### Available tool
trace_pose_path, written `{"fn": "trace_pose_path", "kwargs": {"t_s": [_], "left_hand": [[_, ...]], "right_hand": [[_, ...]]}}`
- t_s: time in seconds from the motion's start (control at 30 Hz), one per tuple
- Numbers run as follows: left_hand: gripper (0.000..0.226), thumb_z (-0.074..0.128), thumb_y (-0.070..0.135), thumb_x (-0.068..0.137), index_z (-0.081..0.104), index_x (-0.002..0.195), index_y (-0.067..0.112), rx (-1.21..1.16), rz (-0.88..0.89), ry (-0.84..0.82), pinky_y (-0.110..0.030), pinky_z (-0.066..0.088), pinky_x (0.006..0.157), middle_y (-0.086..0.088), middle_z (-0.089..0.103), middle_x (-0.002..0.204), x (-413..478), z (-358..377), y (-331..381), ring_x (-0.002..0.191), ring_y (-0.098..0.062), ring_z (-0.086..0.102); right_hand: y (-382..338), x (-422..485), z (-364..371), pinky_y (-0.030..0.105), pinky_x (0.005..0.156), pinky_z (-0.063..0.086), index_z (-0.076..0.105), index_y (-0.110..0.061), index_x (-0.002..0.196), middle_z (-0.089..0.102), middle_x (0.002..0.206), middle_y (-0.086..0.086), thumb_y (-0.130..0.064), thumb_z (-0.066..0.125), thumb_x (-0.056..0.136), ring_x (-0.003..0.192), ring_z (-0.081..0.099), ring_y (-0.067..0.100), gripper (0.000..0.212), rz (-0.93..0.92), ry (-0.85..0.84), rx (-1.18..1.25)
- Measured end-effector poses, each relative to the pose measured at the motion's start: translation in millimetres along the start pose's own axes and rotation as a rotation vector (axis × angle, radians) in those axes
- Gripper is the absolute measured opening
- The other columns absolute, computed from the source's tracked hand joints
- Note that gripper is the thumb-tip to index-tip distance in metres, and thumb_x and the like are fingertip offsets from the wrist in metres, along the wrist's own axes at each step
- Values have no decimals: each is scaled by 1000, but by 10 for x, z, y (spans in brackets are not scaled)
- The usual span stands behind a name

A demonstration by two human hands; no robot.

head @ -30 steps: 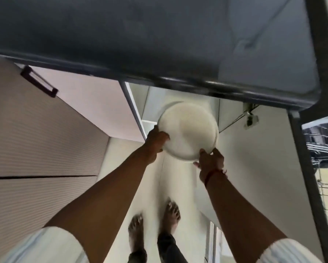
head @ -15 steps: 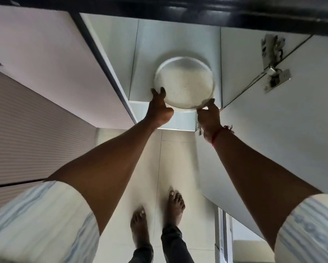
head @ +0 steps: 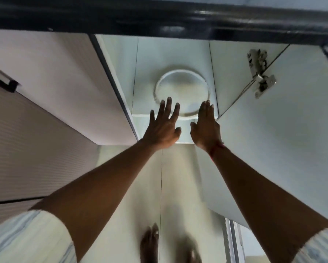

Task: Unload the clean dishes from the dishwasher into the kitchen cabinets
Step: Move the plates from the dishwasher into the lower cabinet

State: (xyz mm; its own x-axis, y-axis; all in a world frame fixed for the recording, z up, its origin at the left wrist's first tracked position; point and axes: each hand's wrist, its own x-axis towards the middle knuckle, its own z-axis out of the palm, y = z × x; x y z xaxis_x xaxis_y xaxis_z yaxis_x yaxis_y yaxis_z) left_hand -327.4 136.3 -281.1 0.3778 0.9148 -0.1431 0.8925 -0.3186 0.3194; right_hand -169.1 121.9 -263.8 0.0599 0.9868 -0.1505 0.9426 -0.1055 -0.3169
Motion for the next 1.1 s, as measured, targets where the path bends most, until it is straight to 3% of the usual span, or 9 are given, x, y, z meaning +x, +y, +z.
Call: {"fn": "trace_pose_path", "kwargs": {"t_s": [0.13,0.47,0.57,0.67,0.8,0.9,1.0,1.07,1.1], "left_hand": [[80,41,45,95,-3,155,16,77,-34,127,-63,9,116,-14,-15,162,-39,44,-42,150,-33,-7],[75,35,49,97,-1,156,19,225,58,327,-67,12,113,-14,-16,162,-327,306,58,150,-33,-10],[75,31,53,96,4,156,18,256,72,426,-69,10,112,-15,-9,162,-534,404,366,150,-35,-8],[80,37,56,93,7,156,16,282,82,483,-70,12,111,-16,-5,163,-824,544,765,150,-36,-5],[87,46,59,91,5,156,16,313,55,478,-70,12,111,-17,-2,163,-1448,634,1326,150,-36,-2],[81,40,50,94,0,156,15,236,-6,398,-69,19,110,-21,1,161,-2040,530,1905,149,-40,2],[61,29,36,95,28,147,5,120,93,436,-62,43,99,-26,34,151,-2495,556,2403,138,-44,35],[58,18,35,99,62,124,5,107,171,427,-42,57,87,-19,65,125,-2687,610,2665,113,-33,65],[62,16,38,100,73,108,13,108,208,351,-27,58,76,-6,73,106,-2733,611,2832,94,-20,73]], "right_hand": [[-85,-93,21,51,113,30,6,-2,154,6,162,16,-30,44,97,150,6,29,73,-65,121,-206],[-98,-570,175,56,107,37,24,3,150,23,157,21,-23,53,90,146,22,36,71,-176,371,-225],[36,-939,148,55,111,33,21,1,151,18,159,19,-20,50,88,148,17,34,73,-222,391,-232],[185,-1376,122,54,115,29,20,-4,152,18,160,16,-24,33,92,148,16,32,65,-245,386,-193],[424,-2068,70,53,111,35,30,-3,149,29,156,17,-16,25,95,145,26,31,56,-353,455,-85],[647,-2659,-139,52,108,39,37,-2,146,34,153,16,-7,32,94,143,31,32,52,-436,509,-41],[1043,-3170,-334,46,99,49,48,-6,138,46,146,12,-11,29,96,137,43,28,46,-500,595,125],[1373,-3420,-454,41,95,50,58,-13,132,55,140,6,-18,37,97,132,50,24,41,-529,687,250],[1535,-3535,-526,38,96,49,62,-15,128,59,136,3,-20,42,97,130,53,22,37,-529,732,297]]}}
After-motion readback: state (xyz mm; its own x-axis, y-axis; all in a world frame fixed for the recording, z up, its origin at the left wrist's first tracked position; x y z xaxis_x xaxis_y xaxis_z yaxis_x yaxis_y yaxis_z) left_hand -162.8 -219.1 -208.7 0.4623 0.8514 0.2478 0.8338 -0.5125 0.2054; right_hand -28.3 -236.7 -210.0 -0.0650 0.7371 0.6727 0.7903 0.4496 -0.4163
